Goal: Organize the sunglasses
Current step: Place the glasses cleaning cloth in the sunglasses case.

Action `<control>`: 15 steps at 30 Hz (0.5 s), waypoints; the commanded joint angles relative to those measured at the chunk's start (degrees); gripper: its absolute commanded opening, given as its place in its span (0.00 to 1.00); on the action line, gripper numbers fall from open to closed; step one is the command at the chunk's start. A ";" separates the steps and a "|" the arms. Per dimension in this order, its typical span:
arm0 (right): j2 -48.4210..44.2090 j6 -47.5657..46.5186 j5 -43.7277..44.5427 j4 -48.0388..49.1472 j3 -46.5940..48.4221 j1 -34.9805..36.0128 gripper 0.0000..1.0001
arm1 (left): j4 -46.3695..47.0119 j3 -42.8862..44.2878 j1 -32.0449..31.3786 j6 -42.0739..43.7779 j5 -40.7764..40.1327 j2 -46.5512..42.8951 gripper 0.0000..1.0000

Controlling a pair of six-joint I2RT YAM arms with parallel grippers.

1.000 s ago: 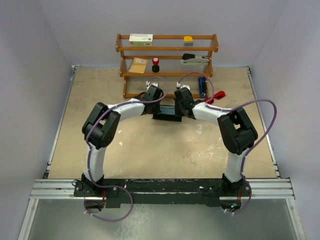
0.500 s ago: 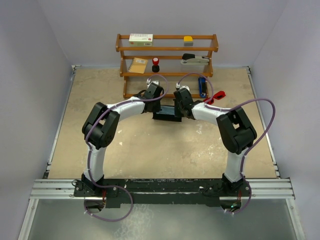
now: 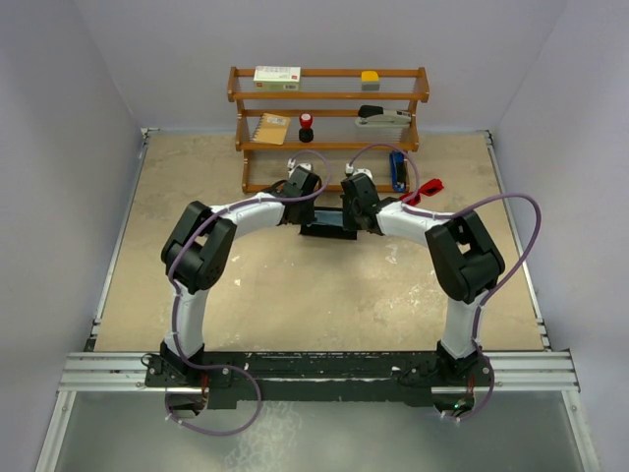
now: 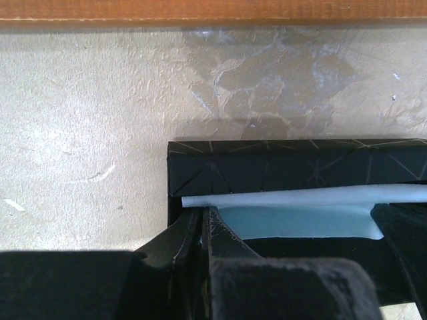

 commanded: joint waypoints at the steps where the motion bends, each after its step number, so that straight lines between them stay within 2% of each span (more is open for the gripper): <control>1: -0.46 0.01 0.76 -0.46 0.36 0.33 0.00 | 1.20 -0.71 -0.08 -0.01 -0.23 -3.41 0.00; 15: 1.42 0.01 1.39 -0.76 2.51 0.33 0.00 | 1.80 1.52 0.01 0.73 -1.11 -0.77 0.00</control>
